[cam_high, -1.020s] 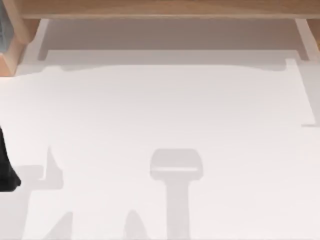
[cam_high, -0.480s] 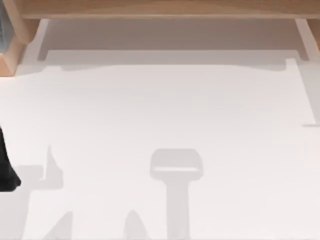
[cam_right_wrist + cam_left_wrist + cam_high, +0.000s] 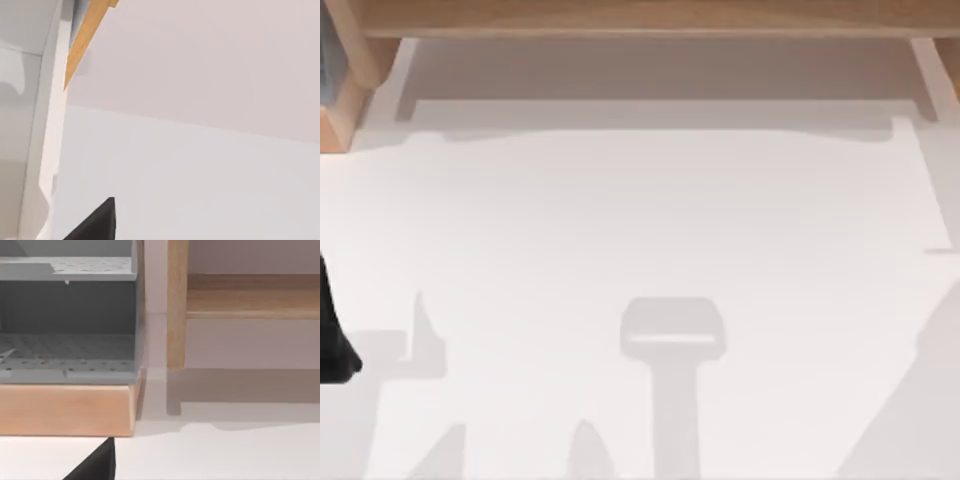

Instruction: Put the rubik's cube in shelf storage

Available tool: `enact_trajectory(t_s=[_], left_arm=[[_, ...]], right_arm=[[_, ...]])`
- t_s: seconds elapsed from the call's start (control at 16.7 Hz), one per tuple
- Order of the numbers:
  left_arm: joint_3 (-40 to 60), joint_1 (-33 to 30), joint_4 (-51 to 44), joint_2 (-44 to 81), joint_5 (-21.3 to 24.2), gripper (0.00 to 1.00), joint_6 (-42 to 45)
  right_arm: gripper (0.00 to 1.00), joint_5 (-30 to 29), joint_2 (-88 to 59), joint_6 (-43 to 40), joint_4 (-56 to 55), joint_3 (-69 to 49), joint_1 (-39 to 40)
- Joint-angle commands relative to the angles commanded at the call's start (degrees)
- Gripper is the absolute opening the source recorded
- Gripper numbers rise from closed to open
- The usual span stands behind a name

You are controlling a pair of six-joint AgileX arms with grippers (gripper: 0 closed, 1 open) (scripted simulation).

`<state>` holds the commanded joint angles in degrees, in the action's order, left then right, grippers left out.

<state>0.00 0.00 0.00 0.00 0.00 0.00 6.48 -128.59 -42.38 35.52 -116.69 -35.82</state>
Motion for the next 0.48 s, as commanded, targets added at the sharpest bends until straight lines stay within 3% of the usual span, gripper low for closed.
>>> enact_trajectory(t_s=[0.24,0.48], left_arm=[[0.00,0.00,0.00,0.00,0.00,1.00,0.00],[0.00,0.00,0.00,0.00,0.00,1.00,0.00]], right_arm=[[1.00,-1.67,-3.55,10.67,22.19,-11.52,7.16],[1.00,-2.36,-7.44,18.28,36.28,-17.43,11.92]])
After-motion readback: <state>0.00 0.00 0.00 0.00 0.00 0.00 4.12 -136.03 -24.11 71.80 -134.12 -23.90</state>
